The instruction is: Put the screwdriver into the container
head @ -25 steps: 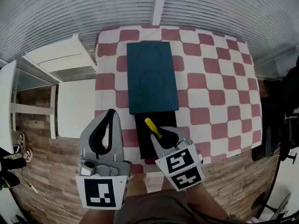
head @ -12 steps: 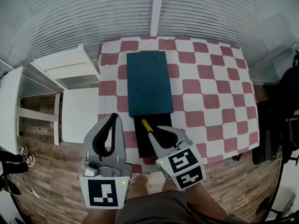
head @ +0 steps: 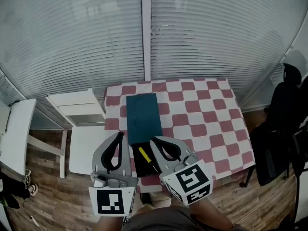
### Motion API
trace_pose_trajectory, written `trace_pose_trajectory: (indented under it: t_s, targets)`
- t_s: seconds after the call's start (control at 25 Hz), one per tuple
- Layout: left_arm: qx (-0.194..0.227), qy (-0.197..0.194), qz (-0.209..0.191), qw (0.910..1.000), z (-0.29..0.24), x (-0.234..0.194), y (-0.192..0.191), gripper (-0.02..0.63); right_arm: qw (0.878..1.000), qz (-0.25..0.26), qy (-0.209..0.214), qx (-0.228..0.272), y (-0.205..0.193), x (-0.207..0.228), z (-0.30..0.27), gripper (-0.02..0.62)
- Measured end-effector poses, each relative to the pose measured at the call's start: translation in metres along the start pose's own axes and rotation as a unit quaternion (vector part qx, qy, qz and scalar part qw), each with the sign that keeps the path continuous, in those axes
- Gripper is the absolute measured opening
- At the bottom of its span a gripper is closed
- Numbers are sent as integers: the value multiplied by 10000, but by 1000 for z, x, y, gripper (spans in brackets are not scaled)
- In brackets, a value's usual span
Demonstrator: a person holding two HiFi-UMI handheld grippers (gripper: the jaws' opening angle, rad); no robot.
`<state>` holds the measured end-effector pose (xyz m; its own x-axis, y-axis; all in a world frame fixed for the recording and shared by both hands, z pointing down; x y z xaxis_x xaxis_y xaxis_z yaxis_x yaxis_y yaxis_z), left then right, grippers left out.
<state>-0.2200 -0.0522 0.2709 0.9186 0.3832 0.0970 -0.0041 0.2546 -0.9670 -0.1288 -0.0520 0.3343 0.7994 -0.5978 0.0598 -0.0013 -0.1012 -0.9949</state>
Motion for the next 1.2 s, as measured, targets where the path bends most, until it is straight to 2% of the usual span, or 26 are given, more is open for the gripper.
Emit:
trace_pose_trajectory:
  t_s: [0.2, 0.44, 0.72, 1.2]
  targets:
    - [447, -17, -209, 9988, -21, 11, 36, 0, 9932, 576, -350, 953, 66, 28, 12, 26]
    - [605, -128, -361, 9974, -35, 30, 49, 0, 9819, 1001, -713, 1439, 100, 57, 31, 25]
    - [760, -210, -497, 9956, -50, 42, 55, 0, 9772, 1170, -799, 1581, 113, 73, 39, 25]
    - [686, -162, -492, 9963, -61, 45, 50, 0, 9778, 1122, -778, 1592, 114, 84, 38, 25]
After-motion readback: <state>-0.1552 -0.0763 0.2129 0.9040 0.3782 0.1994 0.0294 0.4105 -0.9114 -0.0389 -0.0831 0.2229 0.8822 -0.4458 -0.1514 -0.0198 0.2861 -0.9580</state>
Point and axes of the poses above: the fingertips, and each gripper's own axes: z backward along the fingers, x to its right, y out of its top, the point moved 2 cm from there along z, backward along the fingers, and after that the axes turned 15 degrees about x, right-handed, at the moved point
